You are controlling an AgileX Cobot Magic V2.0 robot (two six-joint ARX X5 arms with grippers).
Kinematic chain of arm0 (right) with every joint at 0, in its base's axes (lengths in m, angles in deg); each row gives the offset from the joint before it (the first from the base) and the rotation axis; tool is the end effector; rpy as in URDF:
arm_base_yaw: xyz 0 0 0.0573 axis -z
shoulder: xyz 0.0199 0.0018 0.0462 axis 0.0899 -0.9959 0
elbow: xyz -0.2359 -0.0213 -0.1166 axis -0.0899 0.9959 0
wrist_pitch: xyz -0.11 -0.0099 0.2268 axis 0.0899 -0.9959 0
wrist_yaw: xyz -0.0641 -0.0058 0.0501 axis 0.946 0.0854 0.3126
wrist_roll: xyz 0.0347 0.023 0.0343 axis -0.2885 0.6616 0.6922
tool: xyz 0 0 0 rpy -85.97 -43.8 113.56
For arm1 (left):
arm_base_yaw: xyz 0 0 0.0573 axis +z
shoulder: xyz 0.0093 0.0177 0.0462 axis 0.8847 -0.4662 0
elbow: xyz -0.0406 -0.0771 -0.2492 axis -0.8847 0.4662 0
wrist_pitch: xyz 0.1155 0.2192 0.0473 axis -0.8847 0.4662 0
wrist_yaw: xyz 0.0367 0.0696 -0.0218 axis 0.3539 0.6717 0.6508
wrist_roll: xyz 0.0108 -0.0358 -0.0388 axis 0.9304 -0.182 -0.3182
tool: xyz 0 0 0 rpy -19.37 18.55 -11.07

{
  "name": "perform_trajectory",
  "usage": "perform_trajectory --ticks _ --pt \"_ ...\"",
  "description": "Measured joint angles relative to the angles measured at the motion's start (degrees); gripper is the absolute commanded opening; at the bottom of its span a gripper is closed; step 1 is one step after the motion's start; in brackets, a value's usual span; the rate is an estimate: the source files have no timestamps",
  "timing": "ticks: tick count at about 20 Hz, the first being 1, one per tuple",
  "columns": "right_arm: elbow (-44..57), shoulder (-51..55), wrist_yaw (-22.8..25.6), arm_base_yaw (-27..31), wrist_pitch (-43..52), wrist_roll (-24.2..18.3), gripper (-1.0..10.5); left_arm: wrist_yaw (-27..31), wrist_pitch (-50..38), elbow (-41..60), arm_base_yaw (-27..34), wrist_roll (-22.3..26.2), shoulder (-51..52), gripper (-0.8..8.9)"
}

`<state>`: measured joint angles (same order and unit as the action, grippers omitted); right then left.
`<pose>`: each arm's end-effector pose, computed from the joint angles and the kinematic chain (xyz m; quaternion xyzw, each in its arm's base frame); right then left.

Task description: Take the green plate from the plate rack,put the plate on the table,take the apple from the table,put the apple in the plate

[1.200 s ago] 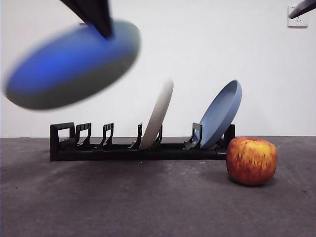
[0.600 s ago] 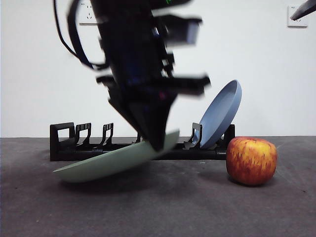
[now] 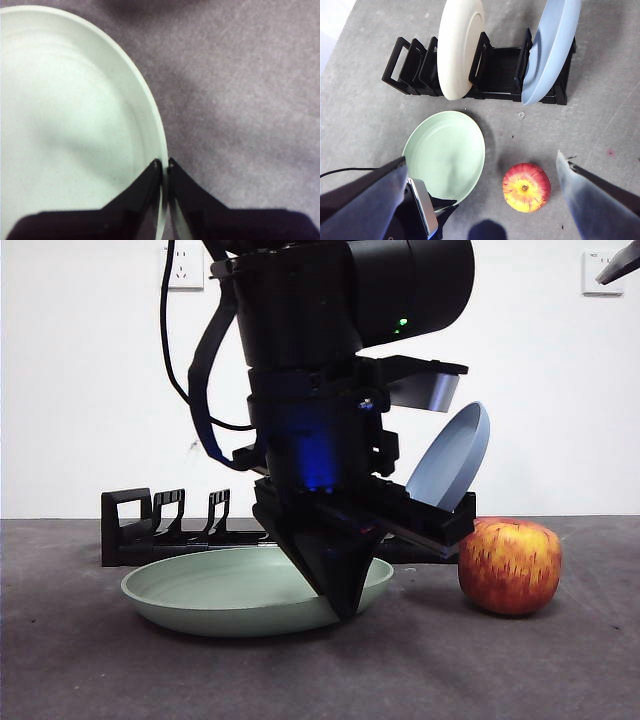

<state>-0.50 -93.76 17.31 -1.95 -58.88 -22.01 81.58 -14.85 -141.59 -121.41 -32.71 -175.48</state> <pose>0.2161 0.0397 0.3798 0.1206 0.3858 0.2382 0.8831 0.1885 -0.3003 0.1711 0.3076 0.4583 -0.2806 0.7852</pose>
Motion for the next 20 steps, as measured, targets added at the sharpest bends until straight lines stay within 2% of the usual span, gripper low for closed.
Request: perform_trajectory --ticks 2,3,9,13,16,20 --pt "0.0 0.0 0.0 0.0 0.0 0.0 5.0 -2.2 -0.1 0.0 0.3 -0.2 0.4 2.60" --pt "0.0 0.0 0.0 0.0 0.0 0.0 5.0 -2.4 -0.1 0.0 0.4 -0.2 0.7 3.17" --pt "0.0 0.0 1.7 0.0 -0.2 -0.2 5.0 -3.1 0.4 0.0 0.5 -0.3 10.9 3.24" --pt "0.0 0.0 6.2 0.0 -6.8 -3.1 5.0 -6.2 0.5 -0.2 0.0 -1.3 26.2 3.24" --pt "1.8 2.2 7.2 -0.1 -9.7 -5.1 5.0 -8.0 0.5 -0.7 0.0 -1.3 39.7 3.23" --pt "10.7 12.4 7.6 -3.8 -8.9 -3.3 5.0 -8.0 3.3 -0.7 0.0 -2.1 55.2 3.23"
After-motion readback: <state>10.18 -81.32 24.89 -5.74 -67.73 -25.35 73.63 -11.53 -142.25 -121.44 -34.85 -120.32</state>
